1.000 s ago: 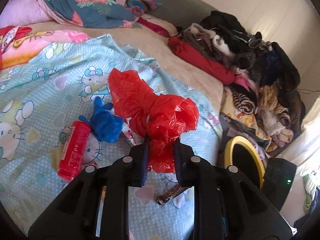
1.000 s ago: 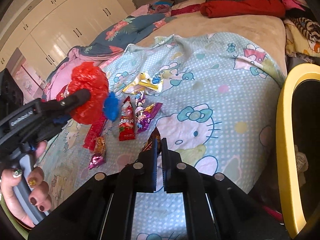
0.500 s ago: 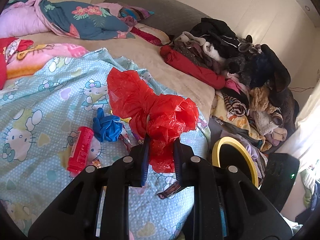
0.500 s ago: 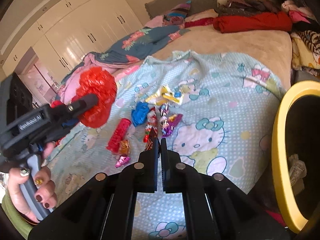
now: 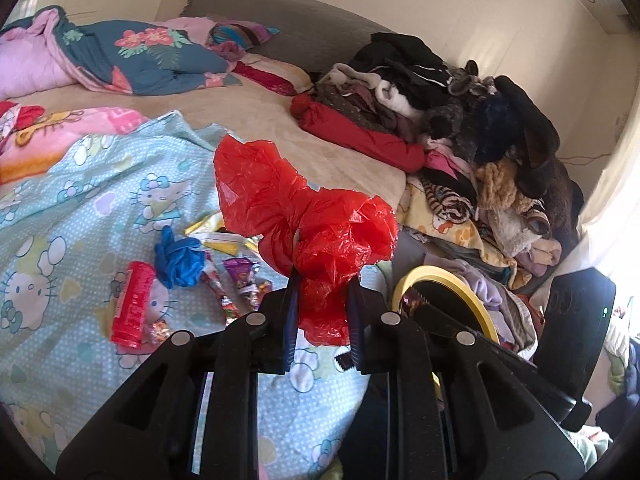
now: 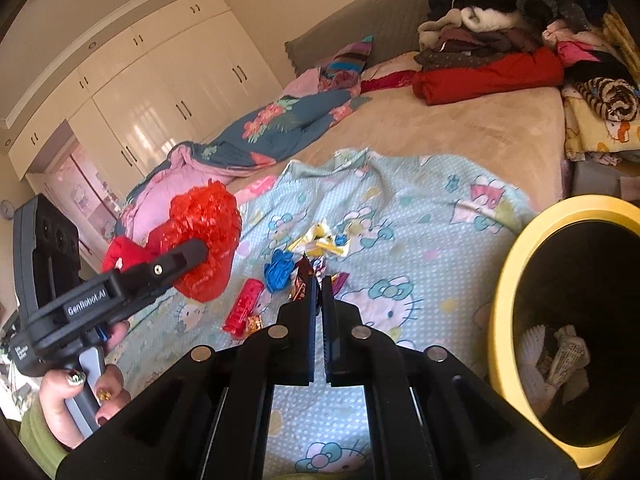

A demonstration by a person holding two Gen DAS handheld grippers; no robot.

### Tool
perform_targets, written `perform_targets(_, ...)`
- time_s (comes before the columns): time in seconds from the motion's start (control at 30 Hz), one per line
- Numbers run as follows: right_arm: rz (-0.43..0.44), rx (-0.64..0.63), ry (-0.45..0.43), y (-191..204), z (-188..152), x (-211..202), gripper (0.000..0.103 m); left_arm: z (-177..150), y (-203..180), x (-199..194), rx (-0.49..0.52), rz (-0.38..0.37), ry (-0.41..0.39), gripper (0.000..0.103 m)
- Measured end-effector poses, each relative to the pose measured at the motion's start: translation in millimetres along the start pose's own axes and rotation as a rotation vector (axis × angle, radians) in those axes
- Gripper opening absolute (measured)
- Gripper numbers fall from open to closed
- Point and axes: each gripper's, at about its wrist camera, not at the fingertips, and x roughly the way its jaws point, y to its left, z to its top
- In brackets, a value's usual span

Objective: Collect trash
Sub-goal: 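Carry the red bag and candy wrapper with both grippers over the yellow bin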

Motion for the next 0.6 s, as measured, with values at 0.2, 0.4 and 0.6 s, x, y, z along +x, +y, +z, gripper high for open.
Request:
perform_targets(0.2, -0.018, 0.012, -0.031, -11.3, 4.9, -14.4, 0.003, -4.8, -19.9, 4.7, 0.046, -0.018, 0.019, 0.014)
perform_targets(0.4, -0.043, 0.025, -0.06, -23.5, 7.6, -29.6, 0.003, -10.0, -35.0, 8.0, 0.081, -0.034, 0.034, 0.014)
perform_targets(0.6, -0.072, 0.046, -0.092, -39.3, 10.4, -43.8, 0.003, -15.6, -49.7, 14.6, 0.117, -0.048, 0.057, 0.014)
